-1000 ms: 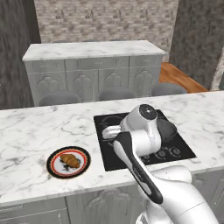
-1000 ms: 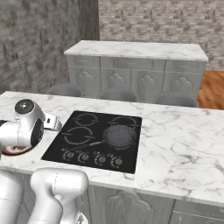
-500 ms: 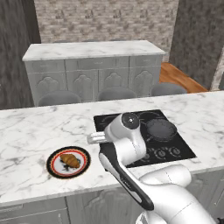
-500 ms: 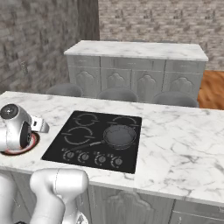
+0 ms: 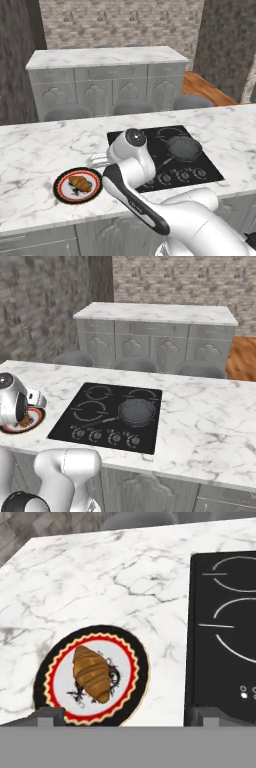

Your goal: Pick the croissant and place it on the pan. Then turn on the stove to warm the croissant.

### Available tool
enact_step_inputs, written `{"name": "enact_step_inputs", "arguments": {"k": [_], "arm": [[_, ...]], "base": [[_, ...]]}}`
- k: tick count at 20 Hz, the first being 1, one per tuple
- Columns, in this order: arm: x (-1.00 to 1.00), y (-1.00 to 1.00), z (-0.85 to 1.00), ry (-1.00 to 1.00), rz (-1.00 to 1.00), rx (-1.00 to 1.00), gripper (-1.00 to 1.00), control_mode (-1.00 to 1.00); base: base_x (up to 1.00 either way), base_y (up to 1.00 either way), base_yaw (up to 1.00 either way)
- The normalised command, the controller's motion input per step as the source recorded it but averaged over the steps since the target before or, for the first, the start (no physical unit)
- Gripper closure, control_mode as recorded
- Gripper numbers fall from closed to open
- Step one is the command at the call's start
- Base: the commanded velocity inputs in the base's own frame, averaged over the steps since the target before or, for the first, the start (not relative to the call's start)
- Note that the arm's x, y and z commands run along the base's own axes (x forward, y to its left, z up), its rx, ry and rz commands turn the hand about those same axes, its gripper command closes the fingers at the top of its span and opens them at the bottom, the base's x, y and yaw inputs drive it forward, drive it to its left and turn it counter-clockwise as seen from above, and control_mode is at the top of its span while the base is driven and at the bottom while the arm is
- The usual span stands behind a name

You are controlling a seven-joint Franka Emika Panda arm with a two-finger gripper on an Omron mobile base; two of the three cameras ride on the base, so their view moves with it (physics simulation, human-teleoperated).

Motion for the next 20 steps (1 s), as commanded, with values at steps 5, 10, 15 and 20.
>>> {"name": "enact_step_inputs", "arguments": {"k": [5, 10, 15, 20], "arm": [[0.0, 0.34, -0.03, 0.02, 0.13, 0.0, -1.0, -1.0], [0.0, 0.37, -0.11, 0.0, 0.14, 0.0, -1.0, -1.0], [0.0, 0.28, -0.18, 0.0, 0.1, 0.0, -1.0, -1.0], [0.05, 0.18, -0.18, 0.01, 0.02, -0.01, -1.0, -1.0]], "base": [[0.0, 0.0, 0.0], [0.0, 0.0, 0.0], [0.0, 0.0, 0.0], [0.0, 0.0, 0.0]]}}
